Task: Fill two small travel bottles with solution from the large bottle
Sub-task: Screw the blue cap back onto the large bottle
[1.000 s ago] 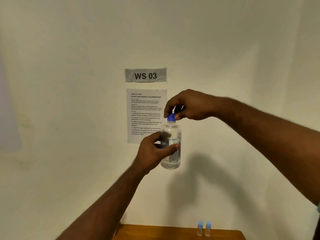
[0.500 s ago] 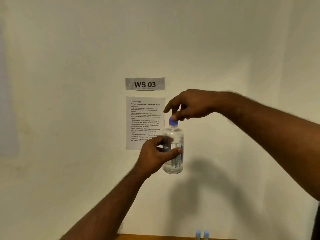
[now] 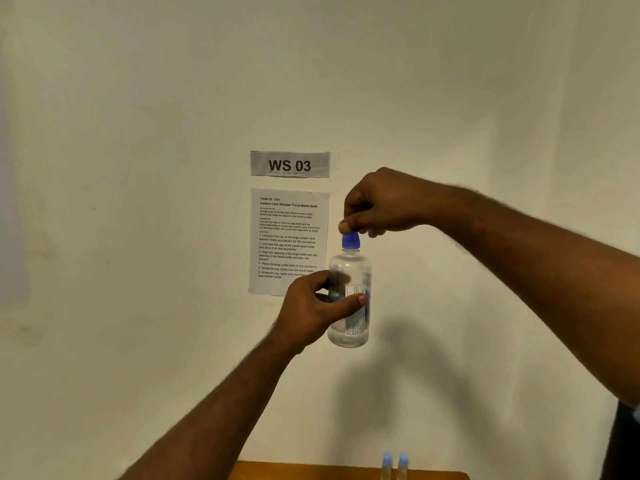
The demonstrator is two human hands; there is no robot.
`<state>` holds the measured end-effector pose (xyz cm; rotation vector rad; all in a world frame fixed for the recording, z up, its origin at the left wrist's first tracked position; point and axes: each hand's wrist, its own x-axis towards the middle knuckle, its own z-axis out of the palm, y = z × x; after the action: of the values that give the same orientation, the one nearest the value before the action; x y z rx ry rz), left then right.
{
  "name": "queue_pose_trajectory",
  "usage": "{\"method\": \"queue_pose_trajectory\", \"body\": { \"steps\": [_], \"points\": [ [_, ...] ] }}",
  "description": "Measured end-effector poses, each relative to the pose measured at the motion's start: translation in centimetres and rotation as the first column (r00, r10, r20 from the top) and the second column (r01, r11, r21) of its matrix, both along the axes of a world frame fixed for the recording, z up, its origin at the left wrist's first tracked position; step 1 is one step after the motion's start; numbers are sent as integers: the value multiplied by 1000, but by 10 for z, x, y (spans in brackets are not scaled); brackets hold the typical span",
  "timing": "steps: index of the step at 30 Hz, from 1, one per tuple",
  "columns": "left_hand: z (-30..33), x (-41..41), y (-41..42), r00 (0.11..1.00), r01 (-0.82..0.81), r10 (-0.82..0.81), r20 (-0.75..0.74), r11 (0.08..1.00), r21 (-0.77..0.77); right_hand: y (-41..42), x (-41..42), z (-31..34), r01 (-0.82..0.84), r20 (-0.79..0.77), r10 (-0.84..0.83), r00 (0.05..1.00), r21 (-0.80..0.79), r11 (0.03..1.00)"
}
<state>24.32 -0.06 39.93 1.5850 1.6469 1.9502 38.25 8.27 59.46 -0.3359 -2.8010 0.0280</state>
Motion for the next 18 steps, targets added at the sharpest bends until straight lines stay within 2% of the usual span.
{"method": "queue_pose_trajectory", "body": {
  "steps": [2,5,9,18],
  "points": [
    [-2,0,-2,1000,0,-1,11,1000,2,-1,5,4,-54,33,56,998,-52,997],
    [-5,-1,-3,1000,-6,6,28,1000,5,-1,4,0,-77,91,77,993,-8,997],
    [-9,-2,-3,1000,-17,17,24,1000,-13,2,-5,-12,-53,52,58,997,-86,995],
    [-25,-5,6,998,-57,59,37,998,-40,1,-13,-31,85,60,-80,995,-85,993]
  ]
}}
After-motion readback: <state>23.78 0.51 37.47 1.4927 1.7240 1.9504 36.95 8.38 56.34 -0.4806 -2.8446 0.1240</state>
